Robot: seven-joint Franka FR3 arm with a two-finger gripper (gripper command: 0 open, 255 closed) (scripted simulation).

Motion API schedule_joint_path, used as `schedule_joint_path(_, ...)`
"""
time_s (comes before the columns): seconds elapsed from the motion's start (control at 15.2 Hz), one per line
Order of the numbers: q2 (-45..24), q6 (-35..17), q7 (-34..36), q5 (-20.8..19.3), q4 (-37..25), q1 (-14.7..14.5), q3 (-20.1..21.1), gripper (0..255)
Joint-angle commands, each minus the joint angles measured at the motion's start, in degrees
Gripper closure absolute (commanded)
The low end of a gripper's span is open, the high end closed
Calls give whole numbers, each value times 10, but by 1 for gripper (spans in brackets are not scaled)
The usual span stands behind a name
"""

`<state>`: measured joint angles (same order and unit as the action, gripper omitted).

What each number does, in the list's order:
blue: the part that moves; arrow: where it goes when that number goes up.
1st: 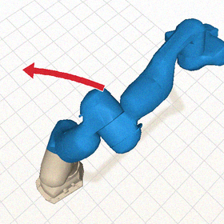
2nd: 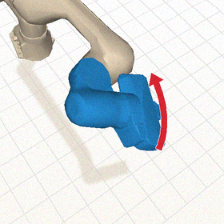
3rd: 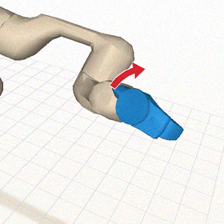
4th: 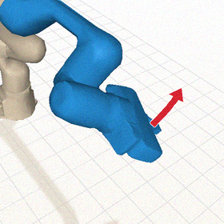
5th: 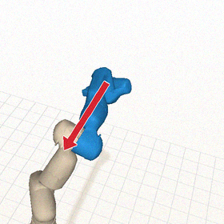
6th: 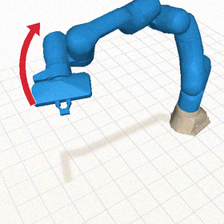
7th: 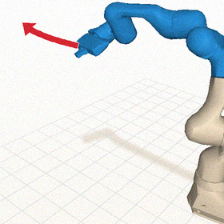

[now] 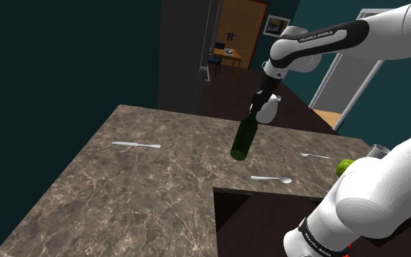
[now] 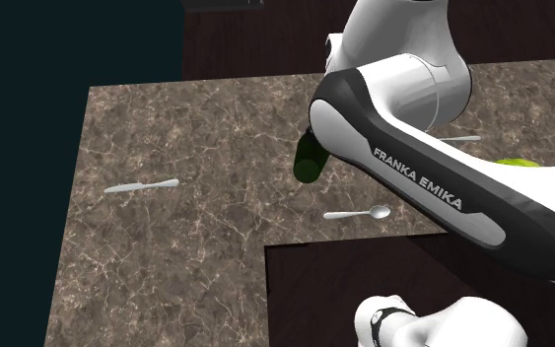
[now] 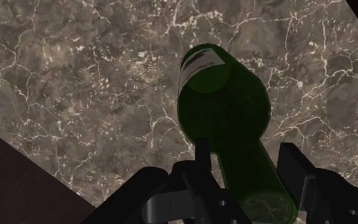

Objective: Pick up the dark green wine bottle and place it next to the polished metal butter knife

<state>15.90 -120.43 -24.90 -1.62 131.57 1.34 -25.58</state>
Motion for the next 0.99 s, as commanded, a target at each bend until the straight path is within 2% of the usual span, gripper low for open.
schedule_joint_path(0.0,0,0,0,0,0,0,0,255)
schedule_joint_path(0.4,0,0,0,0,0,0,0,255)
schedule_joint_path(0.92,17,63,9,-5,-47,0,8,255)
